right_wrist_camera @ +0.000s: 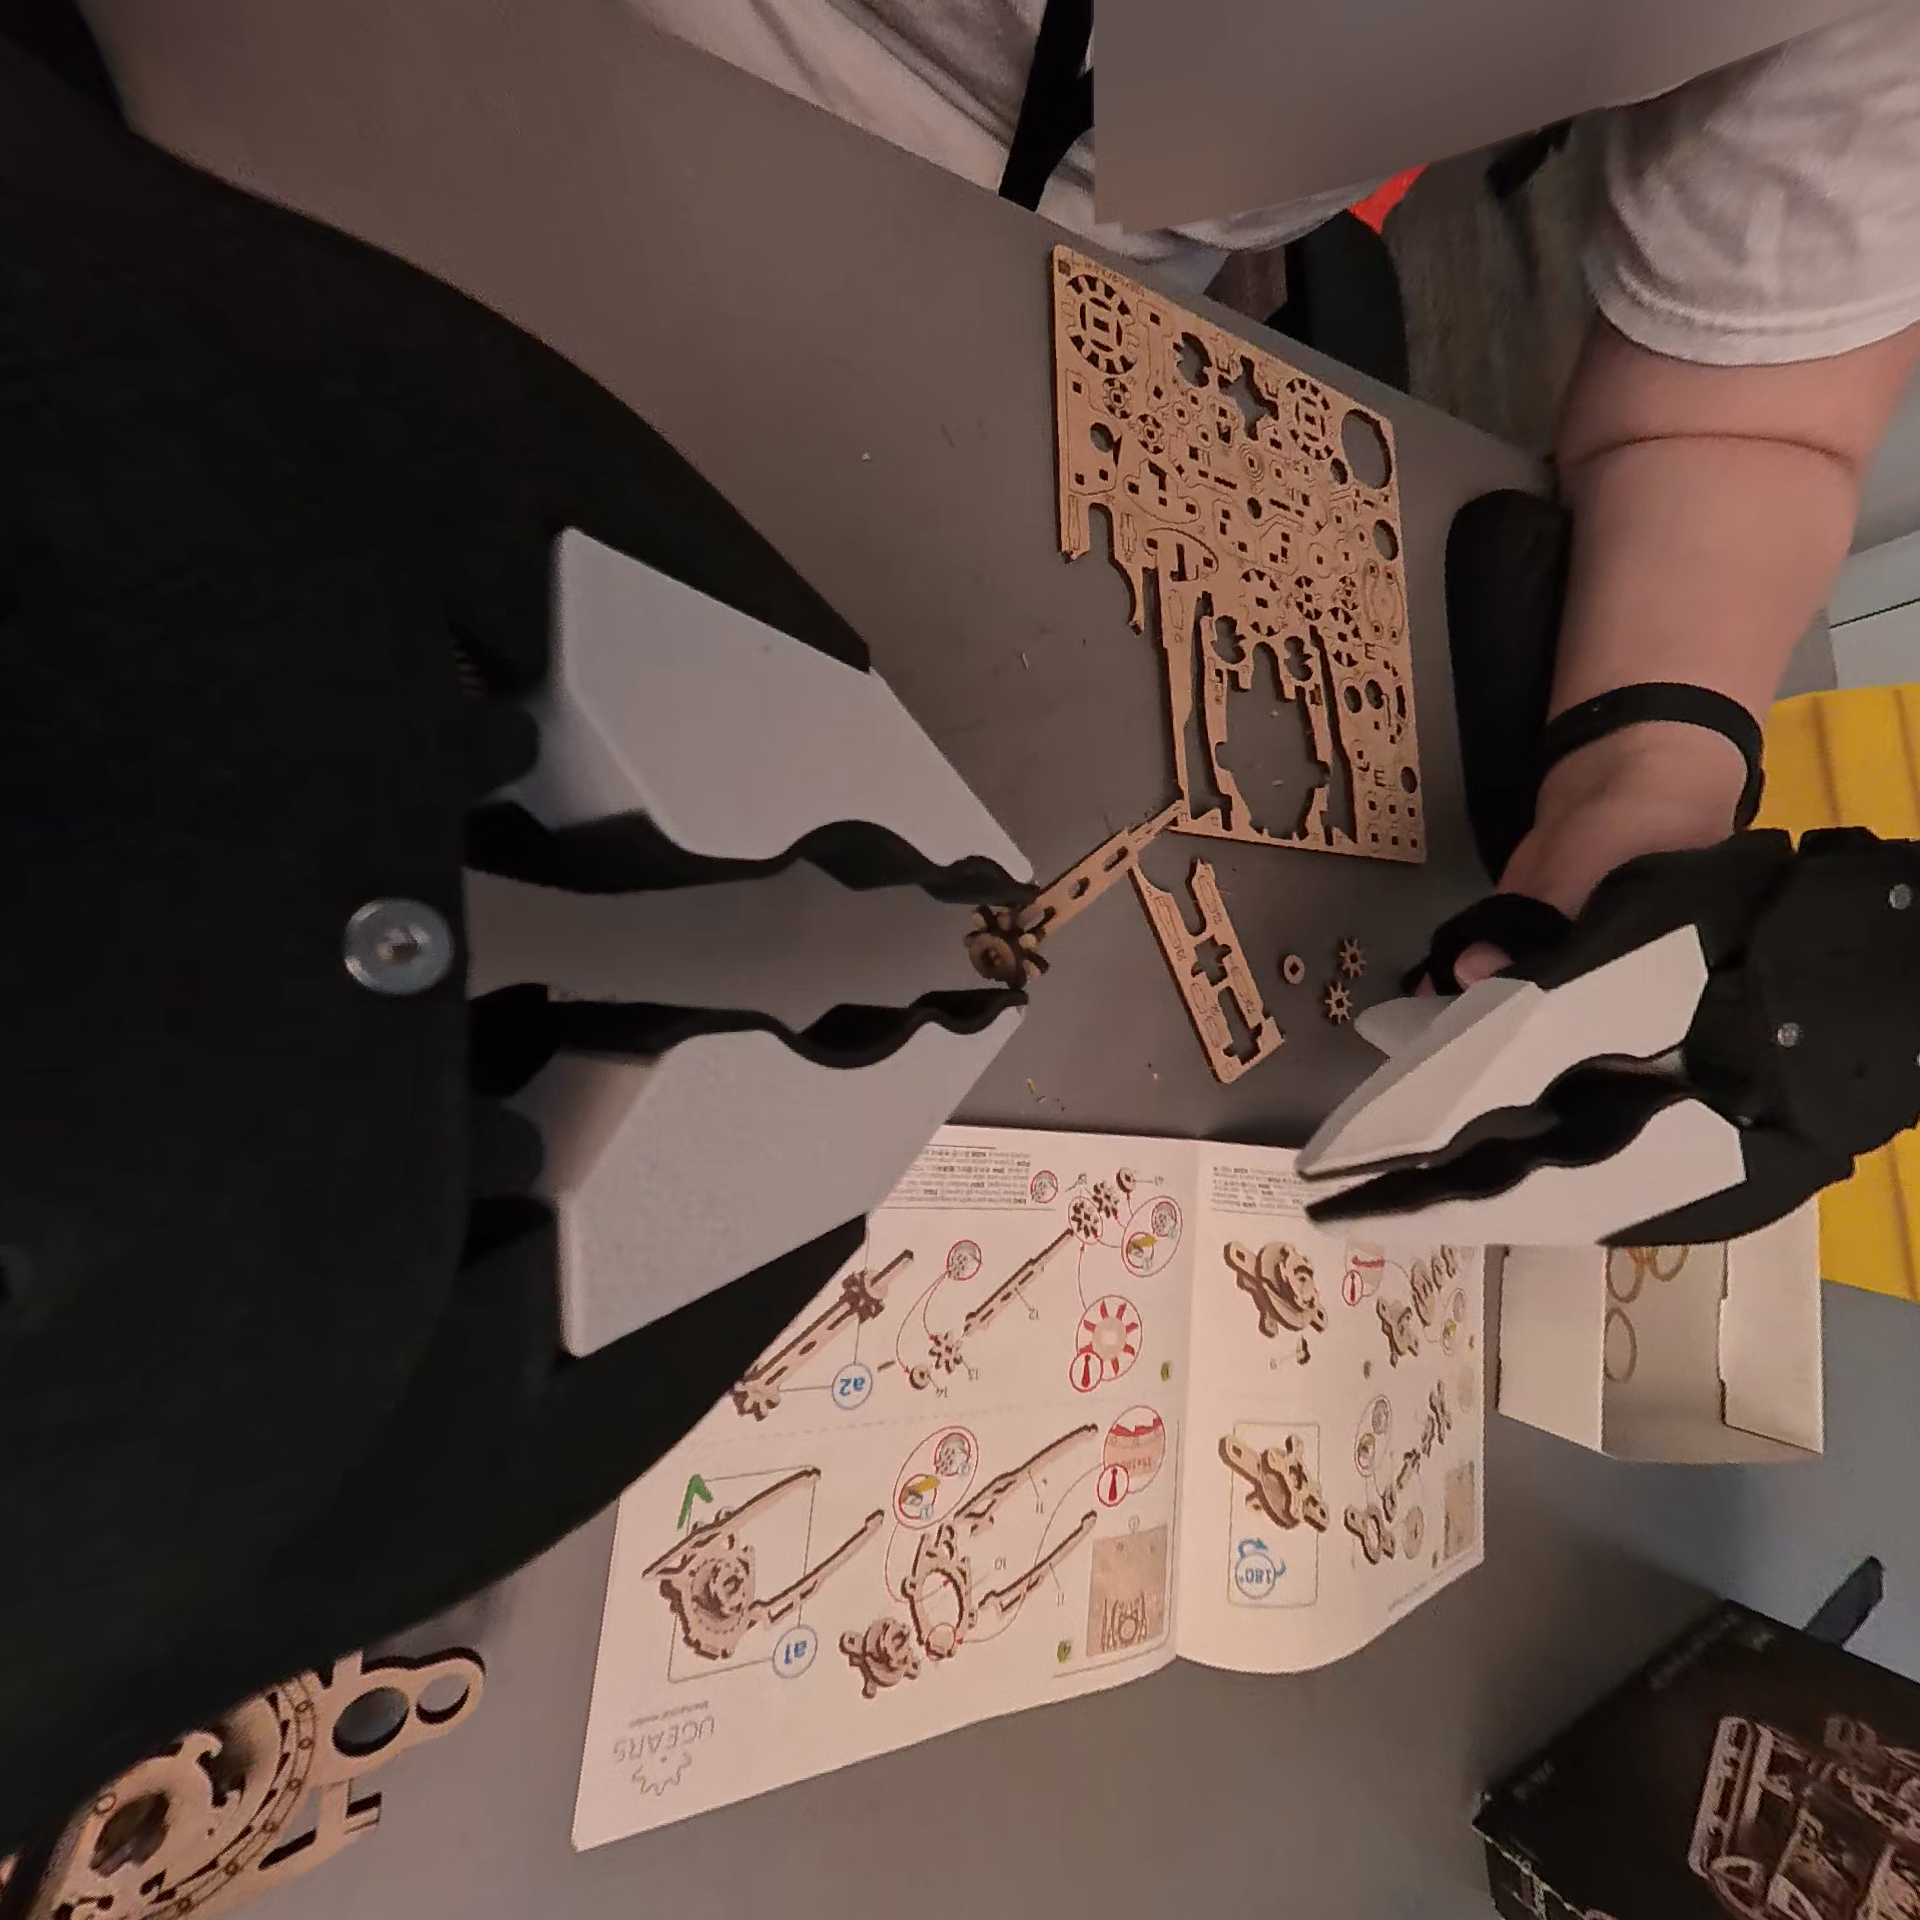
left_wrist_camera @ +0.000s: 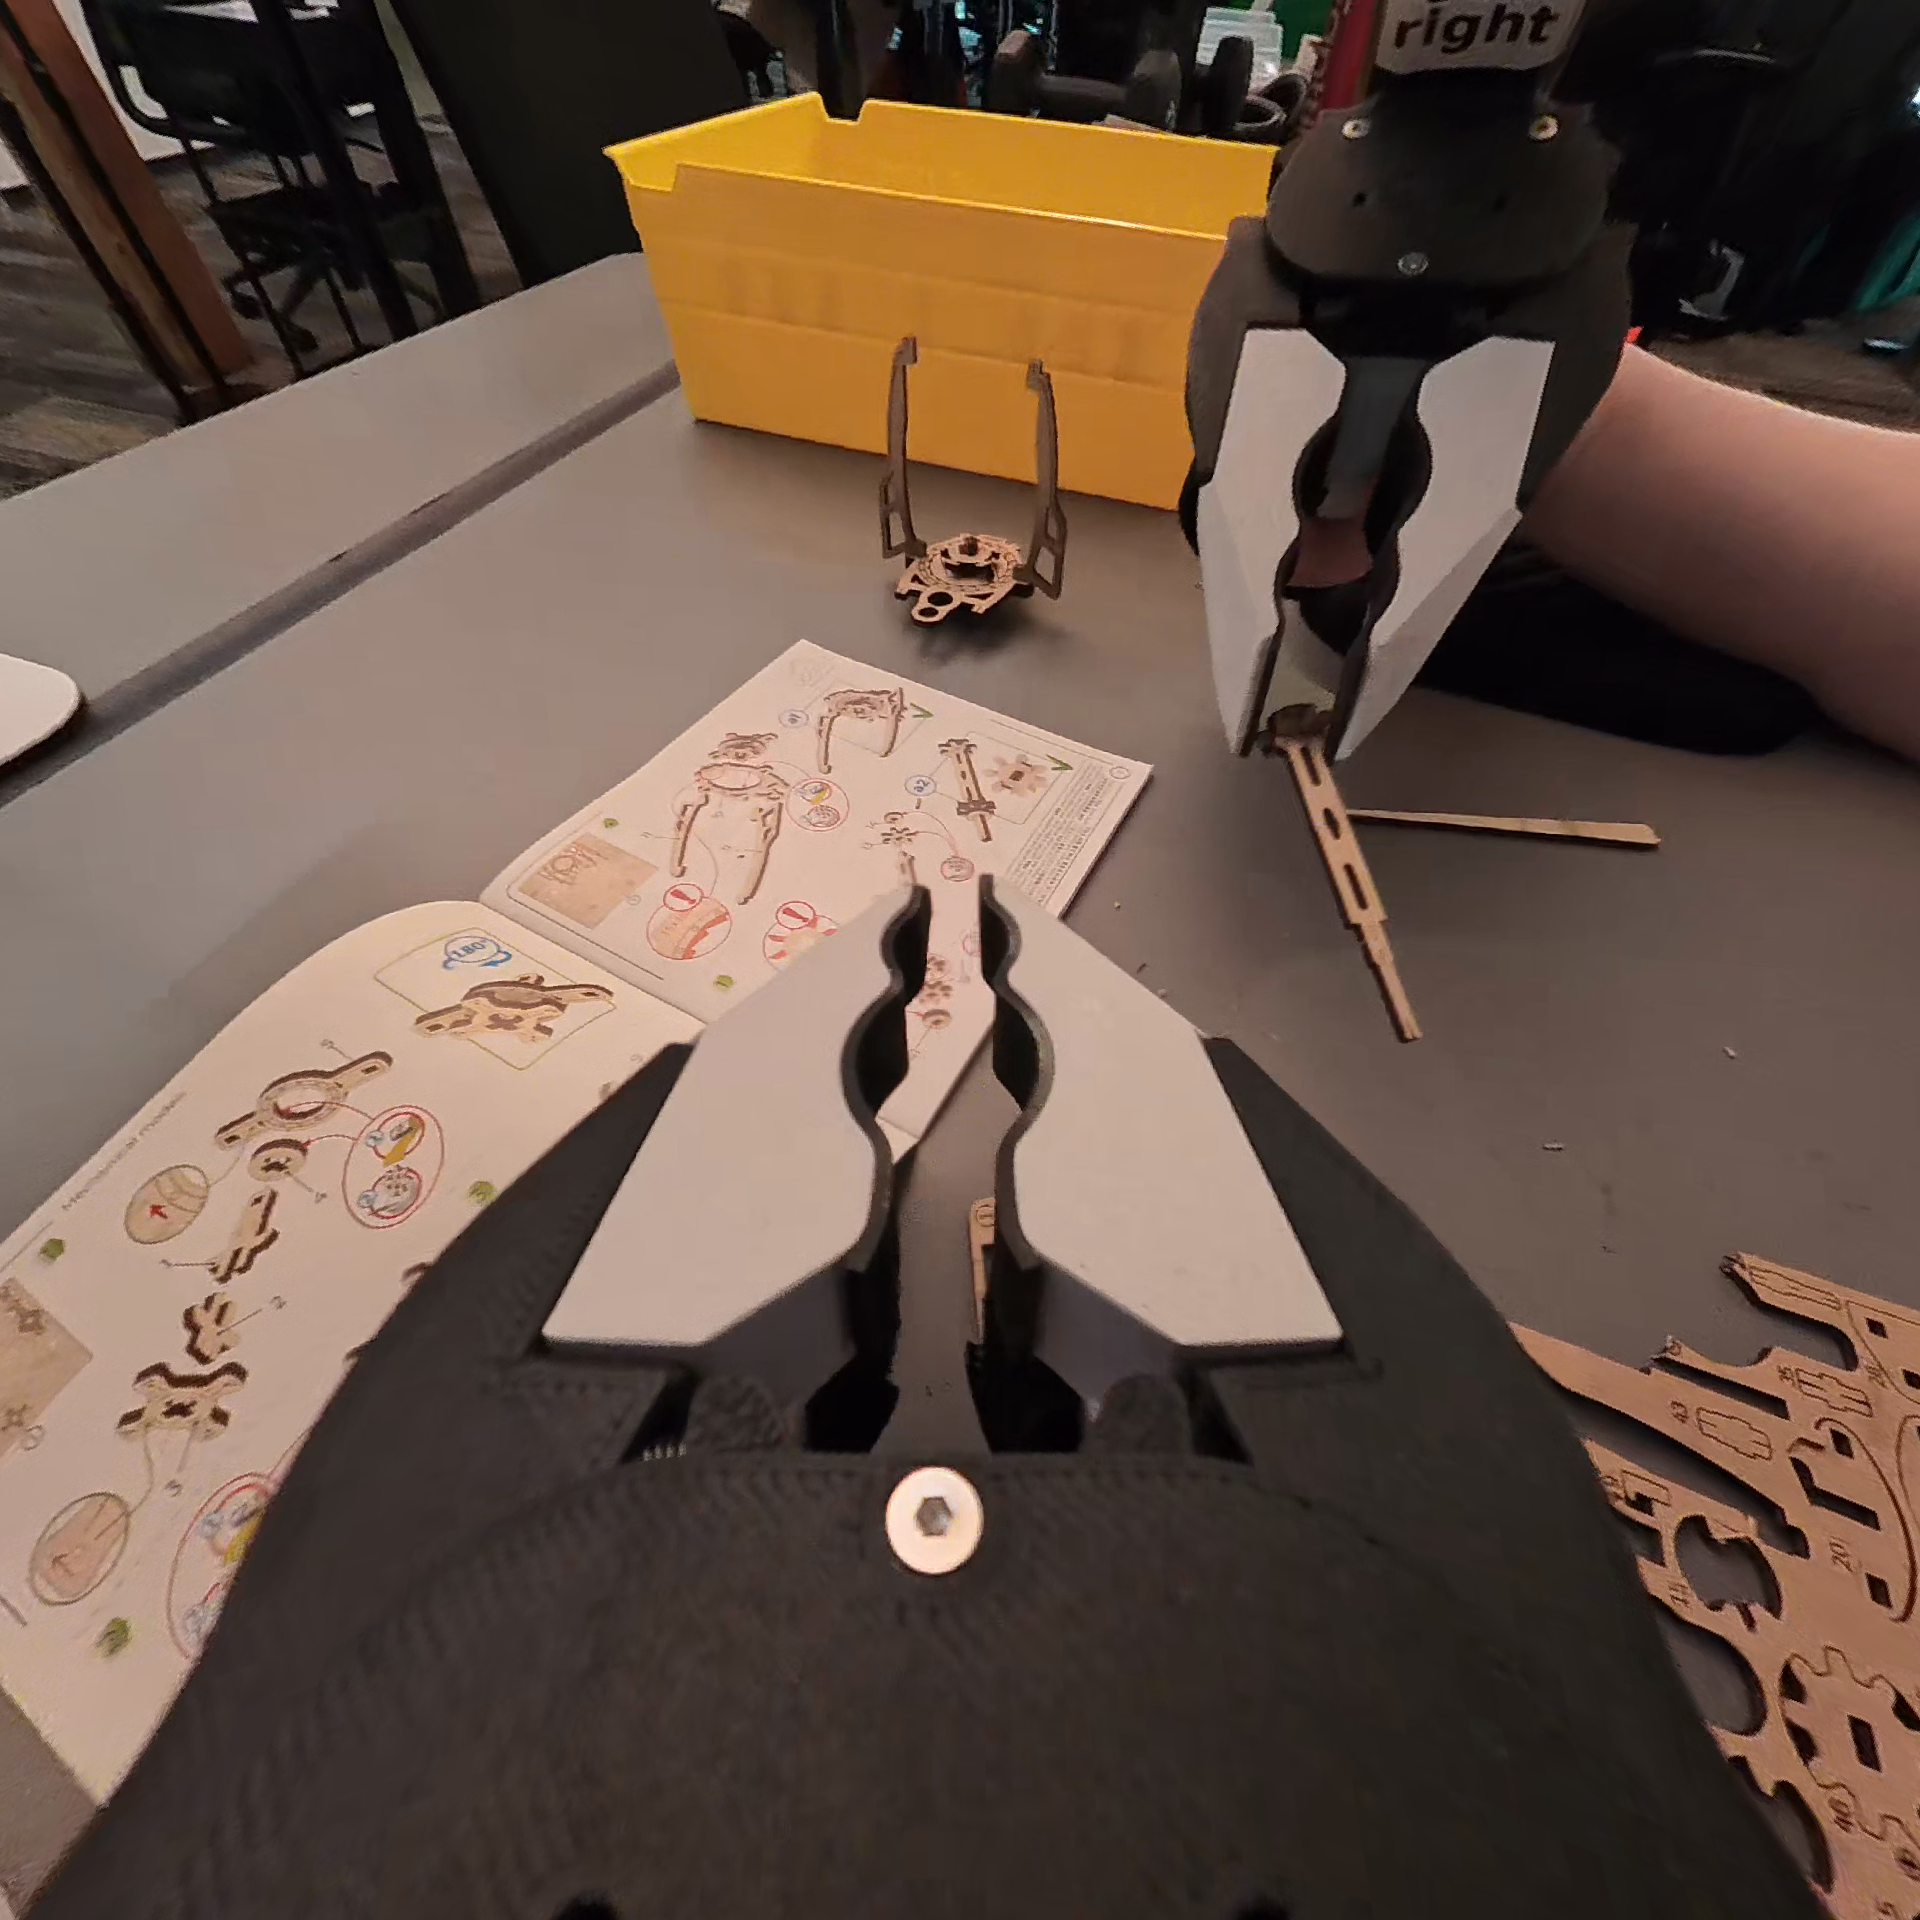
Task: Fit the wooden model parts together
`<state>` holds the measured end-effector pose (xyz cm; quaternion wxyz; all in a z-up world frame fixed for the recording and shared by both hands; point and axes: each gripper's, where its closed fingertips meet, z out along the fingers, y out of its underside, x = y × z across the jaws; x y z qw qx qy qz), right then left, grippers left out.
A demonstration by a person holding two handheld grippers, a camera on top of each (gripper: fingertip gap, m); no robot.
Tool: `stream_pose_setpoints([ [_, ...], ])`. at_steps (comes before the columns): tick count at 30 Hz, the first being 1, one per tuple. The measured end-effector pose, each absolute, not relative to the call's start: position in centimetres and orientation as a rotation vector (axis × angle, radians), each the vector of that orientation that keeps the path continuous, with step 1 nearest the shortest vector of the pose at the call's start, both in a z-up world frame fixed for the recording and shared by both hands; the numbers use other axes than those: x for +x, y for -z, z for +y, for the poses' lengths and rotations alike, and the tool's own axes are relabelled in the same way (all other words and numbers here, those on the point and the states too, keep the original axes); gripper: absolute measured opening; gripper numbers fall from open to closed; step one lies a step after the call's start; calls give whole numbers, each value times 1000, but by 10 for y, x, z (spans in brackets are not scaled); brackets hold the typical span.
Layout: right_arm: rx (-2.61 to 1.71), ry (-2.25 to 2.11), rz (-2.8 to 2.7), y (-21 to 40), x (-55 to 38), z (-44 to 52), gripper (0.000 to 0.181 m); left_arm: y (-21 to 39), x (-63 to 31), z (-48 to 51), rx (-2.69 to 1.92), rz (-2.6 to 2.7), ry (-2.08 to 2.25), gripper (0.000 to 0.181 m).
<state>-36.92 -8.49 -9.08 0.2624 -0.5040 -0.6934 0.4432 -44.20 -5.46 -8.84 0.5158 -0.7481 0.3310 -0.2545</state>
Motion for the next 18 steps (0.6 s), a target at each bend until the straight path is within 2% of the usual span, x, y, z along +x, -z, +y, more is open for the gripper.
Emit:
stream_pose_setpoints([
  [18, -1418, -1032, -1999, 125, -370, -84, 13, 89, -436, -59, -1783, 838, 611, 2],
])
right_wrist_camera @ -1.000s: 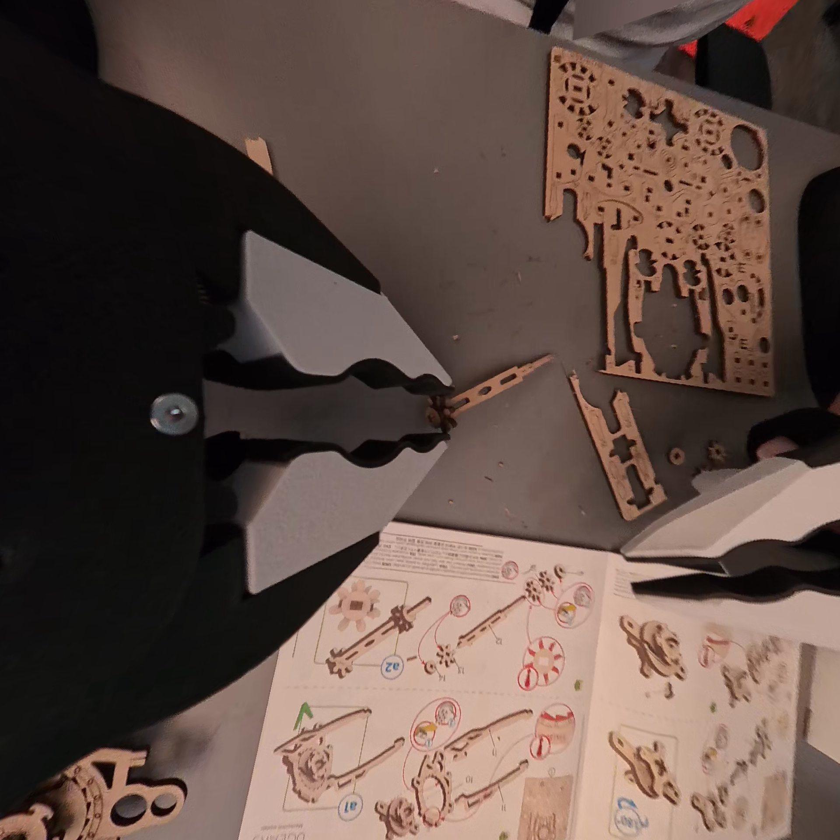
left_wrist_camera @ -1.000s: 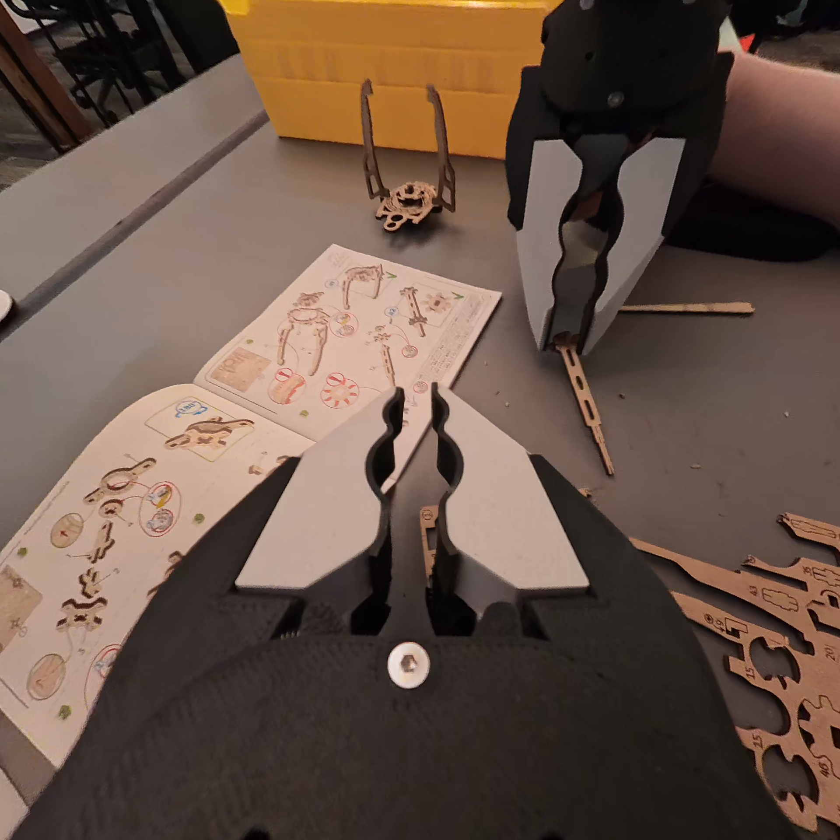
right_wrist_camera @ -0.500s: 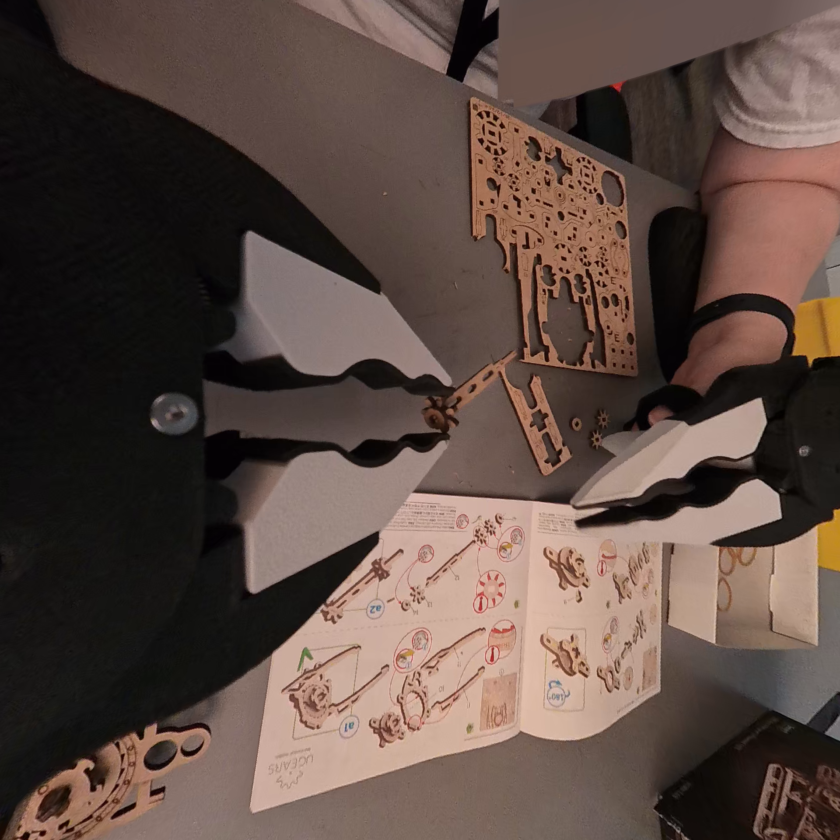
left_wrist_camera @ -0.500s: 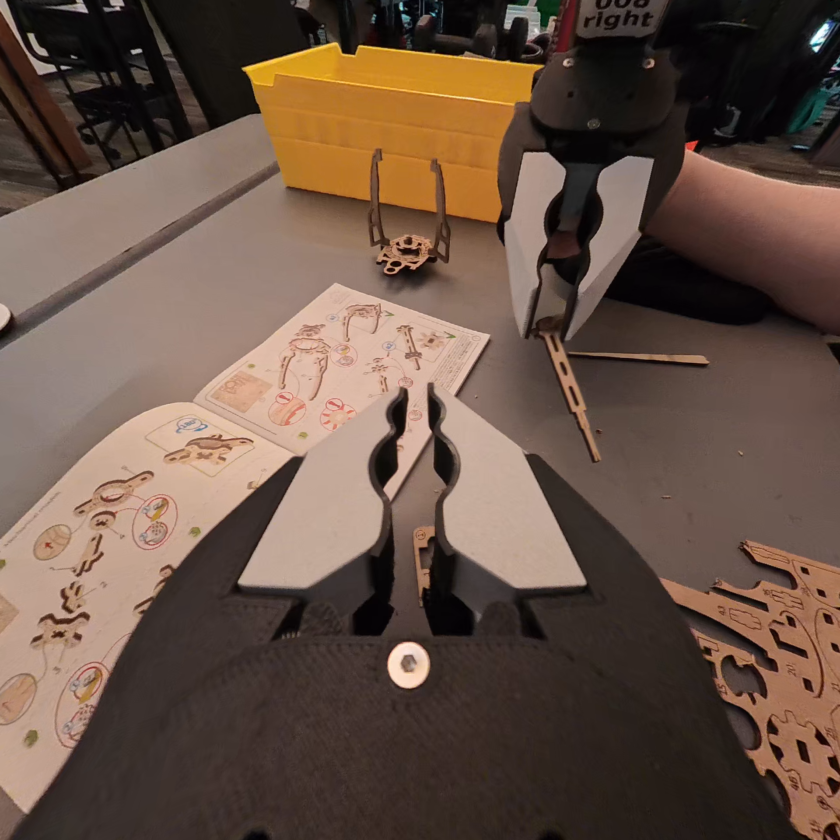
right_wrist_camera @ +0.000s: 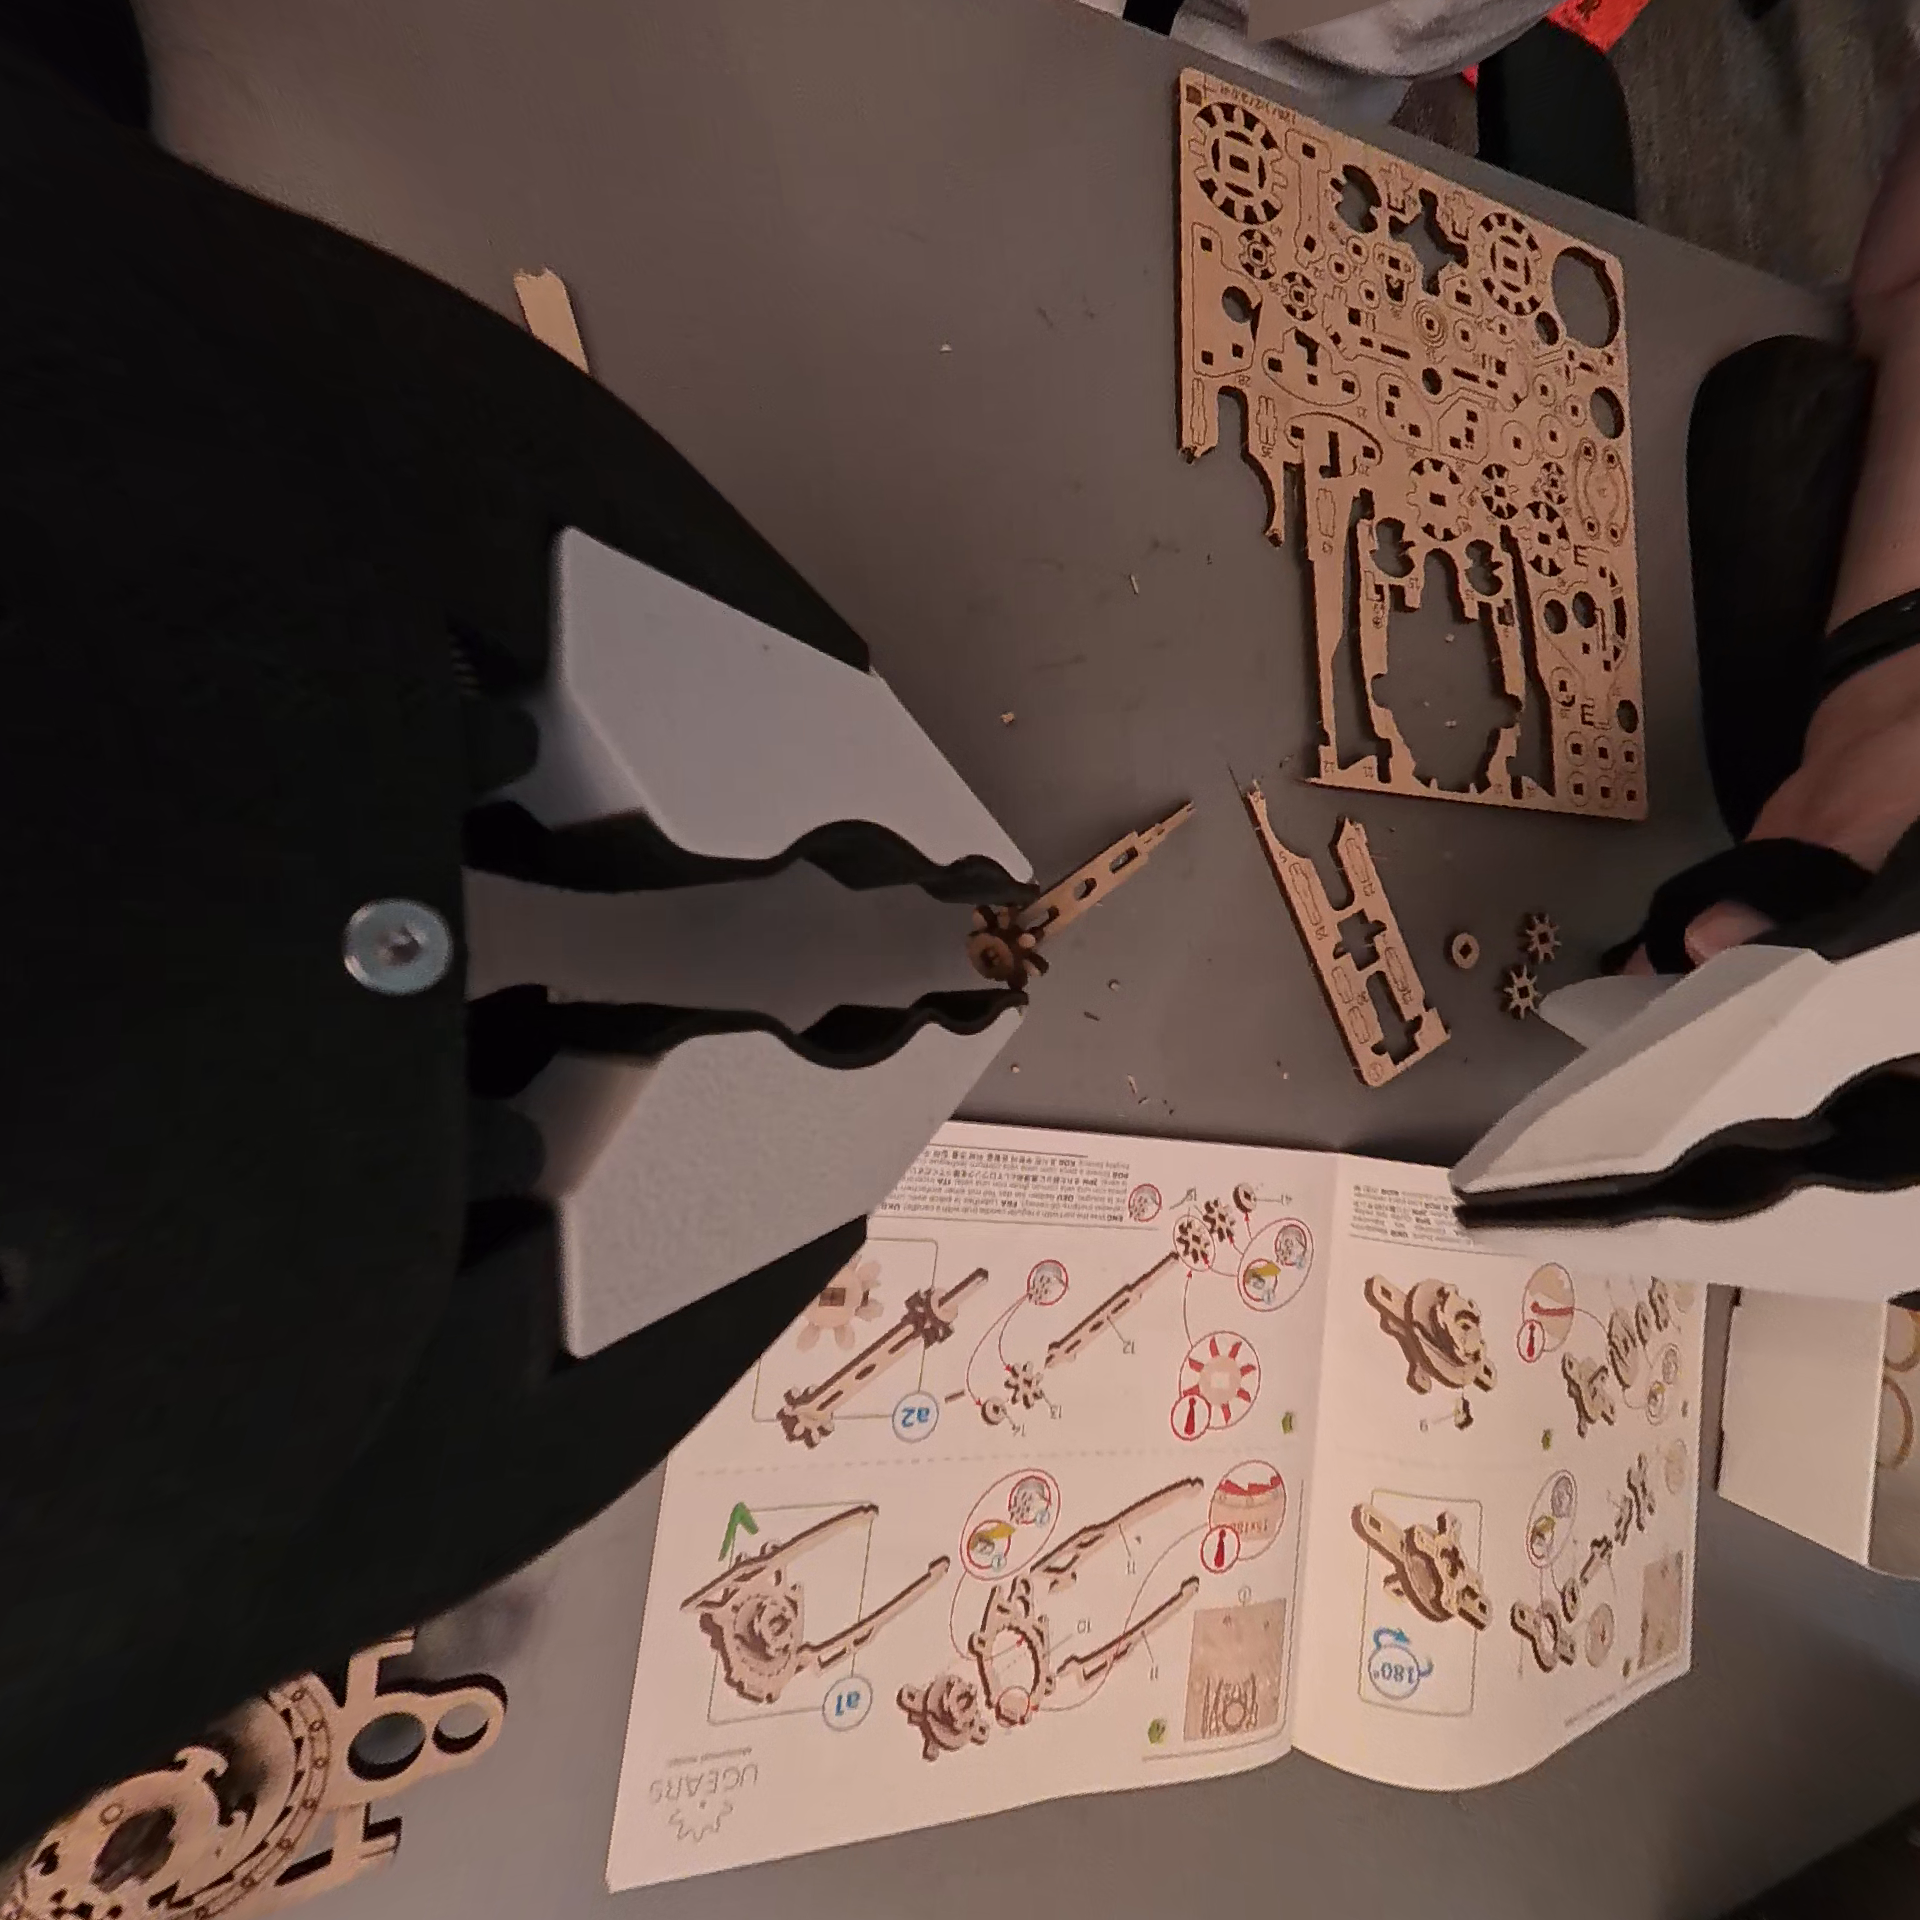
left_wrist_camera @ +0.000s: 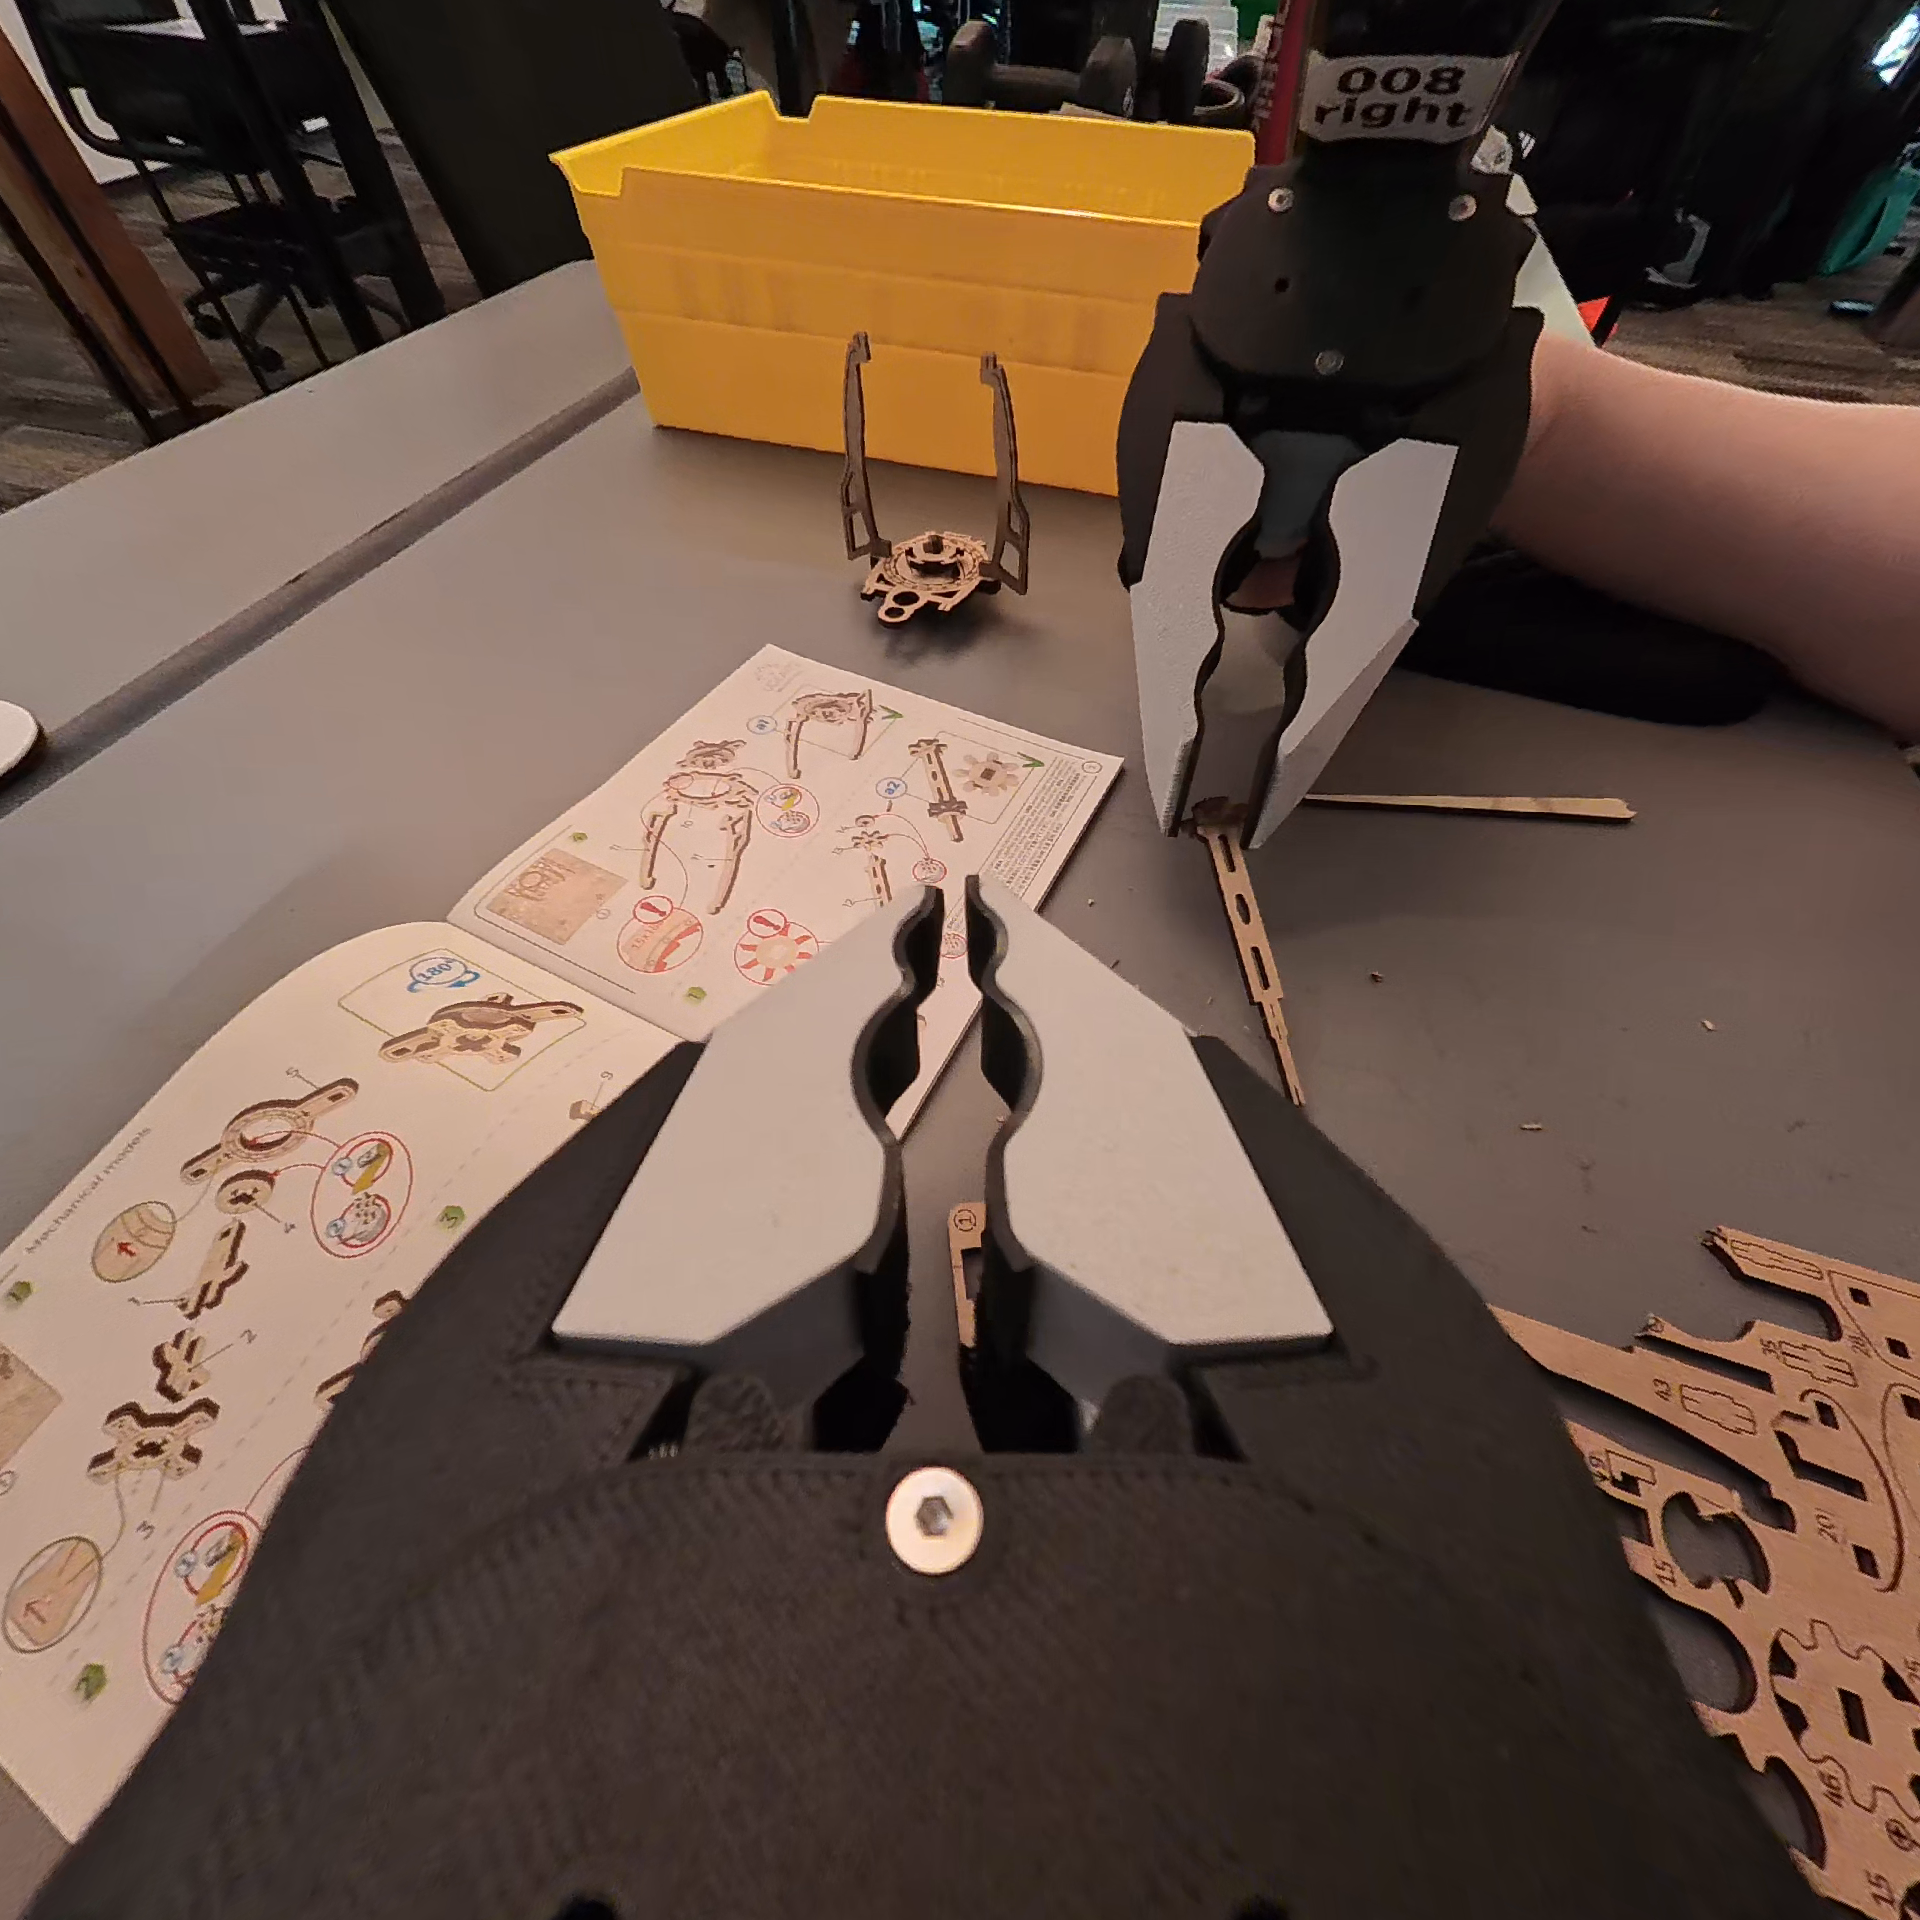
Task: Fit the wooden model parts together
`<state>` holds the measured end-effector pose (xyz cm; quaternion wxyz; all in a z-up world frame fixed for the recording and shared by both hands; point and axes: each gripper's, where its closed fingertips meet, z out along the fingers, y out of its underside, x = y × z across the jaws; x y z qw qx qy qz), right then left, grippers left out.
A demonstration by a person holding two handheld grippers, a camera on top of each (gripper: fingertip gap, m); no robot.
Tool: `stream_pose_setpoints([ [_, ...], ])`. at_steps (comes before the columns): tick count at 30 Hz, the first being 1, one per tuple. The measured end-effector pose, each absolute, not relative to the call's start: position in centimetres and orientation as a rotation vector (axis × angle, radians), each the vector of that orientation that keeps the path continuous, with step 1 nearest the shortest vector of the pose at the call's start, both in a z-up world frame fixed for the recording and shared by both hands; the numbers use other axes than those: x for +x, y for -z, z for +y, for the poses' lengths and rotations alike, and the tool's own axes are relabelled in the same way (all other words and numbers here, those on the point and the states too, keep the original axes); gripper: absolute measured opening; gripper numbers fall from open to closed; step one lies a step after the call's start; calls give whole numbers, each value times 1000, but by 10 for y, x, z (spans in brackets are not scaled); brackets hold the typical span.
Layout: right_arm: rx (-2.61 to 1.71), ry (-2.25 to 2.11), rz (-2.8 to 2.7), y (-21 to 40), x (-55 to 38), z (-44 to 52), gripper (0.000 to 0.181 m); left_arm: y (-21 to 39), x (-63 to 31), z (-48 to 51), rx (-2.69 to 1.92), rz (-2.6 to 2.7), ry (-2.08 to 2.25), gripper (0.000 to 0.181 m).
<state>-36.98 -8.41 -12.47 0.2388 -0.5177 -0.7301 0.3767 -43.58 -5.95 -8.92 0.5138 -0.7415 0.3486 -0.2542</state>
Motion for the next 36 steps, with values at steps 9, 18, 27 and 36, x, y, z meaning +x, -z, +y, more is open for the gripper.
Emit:
stream_pose_setpoints([
  [9, -1429, -1022, -2025, 130, -370, -87, 14, 96, -433, -62, -1800, 883, 583, 1],
  [18, -1474, -943, -1836, 120, -382, -59, 51, 100, -436, -59, -1819, 881, 547, 1],
  [27, -1750, -915, -1589, 130, -403, -31, 64, 117, -441, -48, -1896, 914, 389, 2],
  [36, -1778, -828, -1591, 140, -403, -23, 72, 142, -447, -44, -2013, 994, 240, 5],
])
